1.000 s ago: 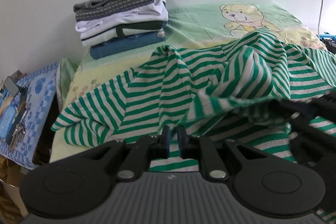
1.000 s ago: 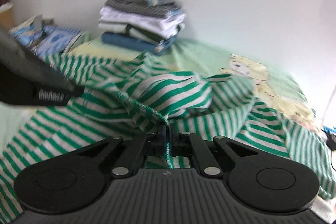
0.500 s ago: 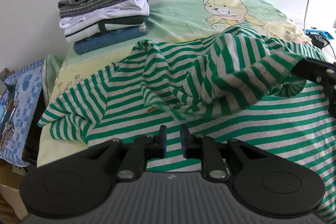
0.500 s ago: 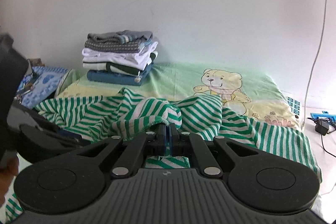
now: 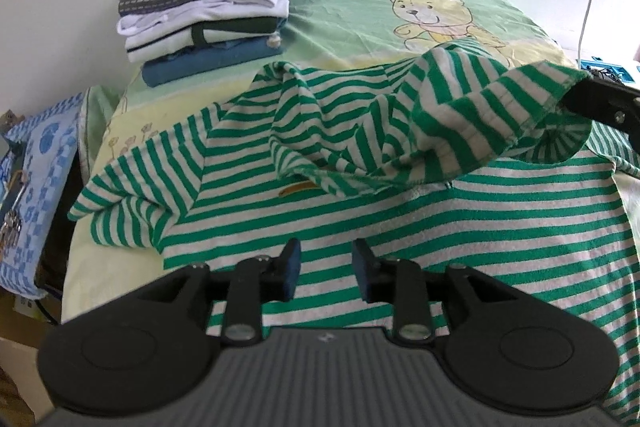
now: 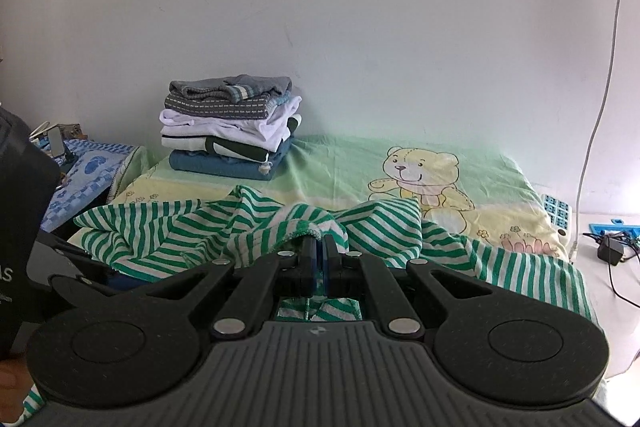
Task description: Fold clothes
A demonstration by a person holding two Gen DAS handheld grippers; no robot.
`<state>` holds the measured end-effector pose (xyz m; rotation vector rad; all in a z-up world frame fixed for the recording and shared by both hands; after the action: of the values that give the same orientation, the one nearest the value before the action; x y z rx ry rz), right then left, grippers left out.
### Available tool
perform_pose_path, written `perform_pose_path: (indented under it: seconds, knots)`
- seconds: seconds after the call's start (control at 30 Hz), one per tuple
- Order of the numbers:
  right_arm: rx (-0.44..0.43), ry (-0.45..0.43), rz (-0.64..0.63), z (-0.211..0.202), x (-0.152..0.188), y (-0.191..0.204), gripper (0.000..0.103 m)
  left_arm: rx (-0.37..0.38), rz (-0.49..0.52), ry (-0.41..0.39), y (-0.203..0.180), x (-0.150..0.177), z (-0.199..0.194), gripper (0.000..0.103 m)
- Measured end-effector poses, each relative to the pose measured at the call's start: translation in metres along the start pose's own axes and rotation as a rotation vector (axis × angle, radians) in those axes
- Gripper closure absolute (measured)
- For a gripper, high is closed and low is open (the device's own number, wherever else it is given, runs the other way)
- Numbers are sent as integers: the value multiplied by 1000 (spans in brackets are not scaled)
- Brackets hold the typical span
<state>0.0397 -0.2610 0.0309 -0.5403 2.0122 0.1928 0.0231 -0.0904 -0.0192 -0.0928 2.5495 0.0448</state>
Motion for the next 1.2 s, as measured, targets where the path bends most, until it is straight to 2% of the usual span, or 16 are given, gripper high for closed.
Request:
perform_pose_path:
  seconds: [0.1, 0.17, 0.3, 0.63, 0.87, 1.03, 1.2]
  knots:
    - [3, 1, -8, 0, -1, 2, 101, -8, -10, 5, 2, 2, 1, 67]
    - [2, 2, -7, 0, 0, 2, 101, -13, -15, 9, 3, 2, 2, 61]
    - [7, -2, -10, -1, -2, 3, 101, -15, -24, 16, 5, 3, 3, 60]
    - [19, -27, -20, -6, -9, 5, 101, -4, -31, 36, 9, 6, 7, 46]
    - [33, -23, -12, -4, -14, 3, 101, 7, -15, 38, 6, 6, 7, 31]
    - [30, -16, 5, -3, -13, 3, 101, 10, -9, 44, 5, 7, 7, 30]
    - [34, -19, -4, -3, -14, 5, 101, 21, 2, 47, 2, 9, 7, 21]
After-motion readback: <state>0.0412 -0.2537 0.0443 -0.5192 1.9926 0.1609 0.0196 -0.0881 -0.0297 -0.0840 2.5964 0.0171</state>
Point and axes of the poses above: each gripper's, at about its wrist camera, not at the fingertips, and z roughly the way its jaws point, y to its left, x to its underside, the point moved 3 cm from there along z, roughly the way its jaws point, and after that the axes turned 8 degrees about -z, right-handed, at the moved point
